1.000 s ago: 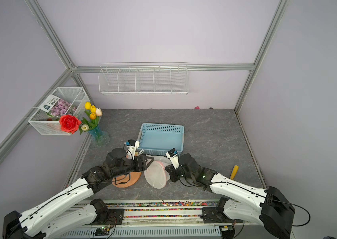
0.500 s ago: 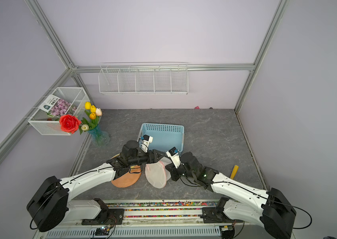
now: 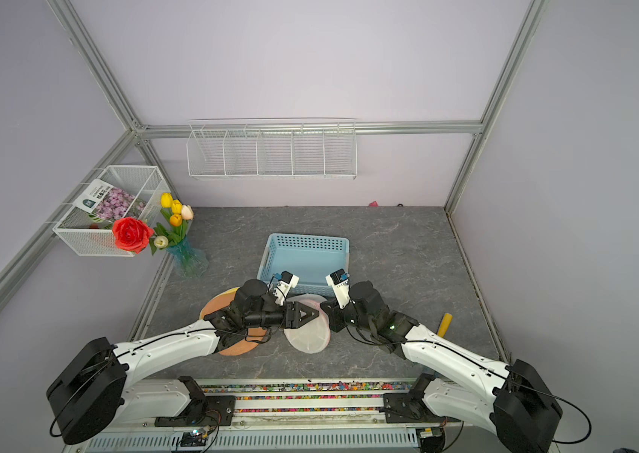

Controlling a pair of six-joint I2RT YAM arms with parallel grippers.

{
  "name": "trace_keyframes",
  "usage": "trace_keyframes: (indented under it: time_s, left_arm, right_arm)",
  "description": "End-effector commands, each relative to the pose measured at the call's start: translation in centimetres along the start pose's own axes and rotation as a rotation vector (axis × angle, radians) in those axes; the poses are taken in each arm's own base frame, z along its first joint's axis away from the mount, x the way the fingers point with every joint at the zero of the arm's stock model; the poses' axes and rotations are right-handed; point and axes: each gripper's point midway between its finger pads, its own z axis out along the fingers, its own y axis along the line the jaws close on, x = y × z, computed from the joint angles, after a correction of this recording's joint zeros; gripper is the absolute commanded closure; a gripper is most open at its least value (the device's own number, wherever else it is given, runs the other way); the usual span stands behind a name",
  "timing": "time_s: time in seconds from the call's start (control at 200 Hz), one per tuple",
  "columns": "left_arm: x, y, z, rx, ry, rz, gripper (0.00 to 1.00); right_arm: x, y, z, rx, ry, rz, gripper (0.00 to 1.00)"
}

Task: Turn the laundry bag inside out
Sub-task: Zip the zipper on the laundry bag.

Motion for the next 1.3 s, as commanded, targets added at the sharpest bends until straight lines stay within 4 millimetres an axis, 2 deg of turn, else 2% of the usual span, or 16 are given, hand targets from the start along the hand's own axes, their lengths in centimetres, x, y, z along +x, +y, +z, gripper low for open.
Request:
trace_keyframes:
  time_s: [0.0, 0.105, 0.21, 0.36, 0.365, 0.375, 0.4, 0.43, 0.52, 0.765, 0.82, 0.855, 0.915, 1.045, 1.18, 1.295]
  left_arm:
    - [-1.4, -0.9, -2.0, -0.065, -0.080, 0.055, 0.42]
    - [-3.2, 0.4, -3.8, -0.197, -0.174, 0.111, 0.38]
    - [-5.3, 2.6, -4.7, -0.245, -0.226, 0.052, 0.37]
    - [-7.4, 4.1, -3.4, -0.318, -0.210, 0.118, 0.36]
    - [-7.5, 4.1, -3.3, -0.318, -0.205, 0.117, 0.35]
    - [-7.6, 4.2, -3.1, -0.319, -0.191, 0.111, 0.23]
    - [-7.6, 4.2, -2.7, -0.315, -0.147, 0.109, 0.05]
    - [-7.3, 4.1, -2.0, -0.303, -0.084, 0.125, 0.00]
    - [-7.3, 4.5, -1.3, -0.335, -0.006, 0.158, 0.00]
    - [-7.8, 5.0, -2.6, -0.392, 0.137, 0.359, 0.06]
    - [-6.7, 5.7, -2.5, -0.391, 0.240, 0.407, 0.07]
    - [-5.3, 5.7, -2.2, -0.330, 0.314, 0.454, 0.13]
    - [-3.0, 5.3, -1.5, -0.206, 0.380, 0.518, 0.15]
    - [-1.3, 6.3, -0.8, -0.203, 0.360, 0.659, 0.19]
    - [-2.4, 5.6, -1.0, -0.208, 0.253, 0.770, 0.22]
    - [-2.2, 5.0, -1.4, -0.180, 0.209, 0.853, 0.24]
  right_arm:
    - [0.1, 0.5, 0.5, -0.068, -0.008, -0.006, 1.00]
    - [0.8, 1.1, 1.0, -0.120, 0.010, -0.013, 1.00]
    - [1.1, 1.2, 1.6, -0.138, 0.020, -0.009, 1.00]
    - [1.1, 1.5, 1.8, -0.155, 0.034, -0.015, 1.00]
    - [1.0, 1.5, 1.8, -0.156, 0.033, -0.017, 1.00]
    - [1.1, 1.5, 1.8, -0.157, 0.035, -0.018, 1.00]
    - [1.1, 1.6, 1.8, -0.159, 0.040, -0.021, 1.00]
    - [0.9, 1.7, 1.8, -0.165, 0.040, -0.029, 1.00]
    - [1.0, 2.0, 1.7, -0.179, 0.051, -0.047, 1.00]
    - [1.2, 2.9, 1.3, -0.255, 0.062, -0.091, 1.00]
    - [1.1, 2.8, 1.3, -0.266, 0.066, -0.089, 1.00]
    - [1.1, 2.6, 1.4, -0.268, 0.066, -0.085, 1.00]
    - [1.0, 2.6, 1.6, -0.285, 0.063, -0.079, 1.00]
    - [0.9, 2.9, 1.7, -0.309, 0.067, -0.079, 1.00]
    - [1.0, 3.3, 1.9, -0.342, 0.078, -0.073, 1.00]
    - [1.5, 3.9, 2.0, -0.388, 0.103, -0.078, 1.00]
